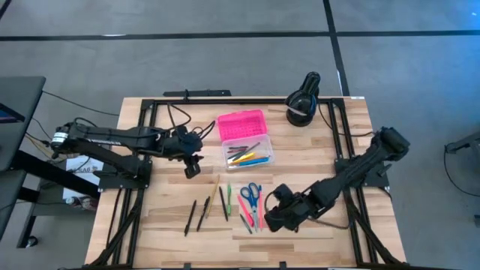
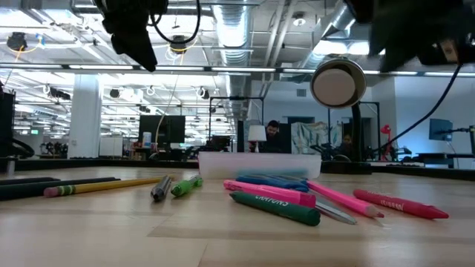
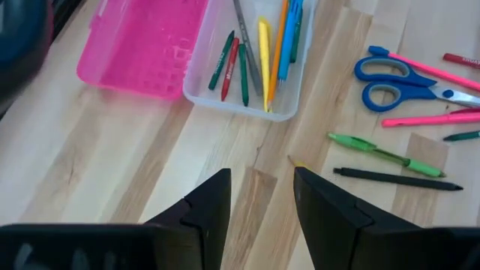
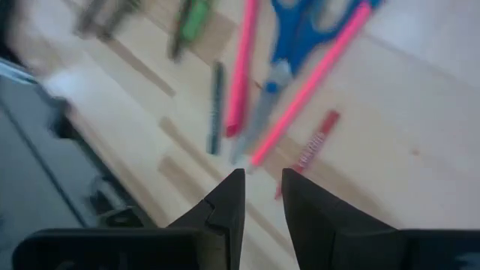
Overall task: Pick & place school supplies into a supply box
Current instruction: Put the red crayon into the pink supply box
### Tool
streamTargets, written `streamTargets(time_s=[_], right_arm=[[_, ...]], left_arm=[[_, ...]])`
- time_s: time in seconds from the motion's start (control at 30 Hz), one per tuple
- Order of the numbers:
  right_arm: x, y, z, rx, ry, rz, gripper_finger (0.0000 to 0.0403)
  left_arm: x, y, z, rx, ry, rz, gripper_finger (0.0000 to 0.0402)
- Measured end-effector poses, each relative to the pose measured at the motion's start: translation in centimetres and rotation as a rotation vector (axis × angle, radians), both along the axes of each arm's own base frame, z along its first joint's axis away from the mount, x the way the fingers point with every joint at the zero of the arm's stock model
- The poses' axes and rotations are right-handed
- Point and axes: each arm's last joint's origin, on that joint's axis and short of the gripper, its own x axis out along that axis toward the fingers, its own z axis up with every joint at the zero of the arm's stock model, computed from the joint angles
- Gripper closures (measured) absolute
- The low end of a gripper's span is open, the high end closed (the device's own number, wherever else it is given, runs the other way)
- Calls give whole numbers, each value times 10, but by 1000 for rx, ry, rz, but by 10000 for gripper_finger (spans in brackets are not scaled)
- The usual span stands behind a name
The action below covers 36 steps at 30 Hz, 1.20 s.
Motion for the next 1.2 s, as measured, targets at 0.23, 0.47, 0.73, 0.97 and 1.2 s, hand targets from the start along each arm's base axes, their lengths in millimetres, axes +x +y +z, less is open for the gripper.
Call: streamTargets(time_s=[0.23, 0.47, 0.73, 0.97, 1.2], right_arm=[[16, 11, -29, -1, 93, -69, 321], [23, 13, -53, 14, 178, -155, 308], [30, 9, -56, 13, 180, -187, 272], [33, 1, -61, -12, 210, -204, 252], [35, 2, -77, -1, 268, -185, 256]], left_arm=[[0, 0, 0, 16, 6, -26, 260], [0, 0, 0, 24, 9, -38, 260], [0, 0, 0, 36, 14, -55, 260], [0, 0, 0, 37, 14, -57, 260], [0, 0, 0, 37, 15, -57, 260]])
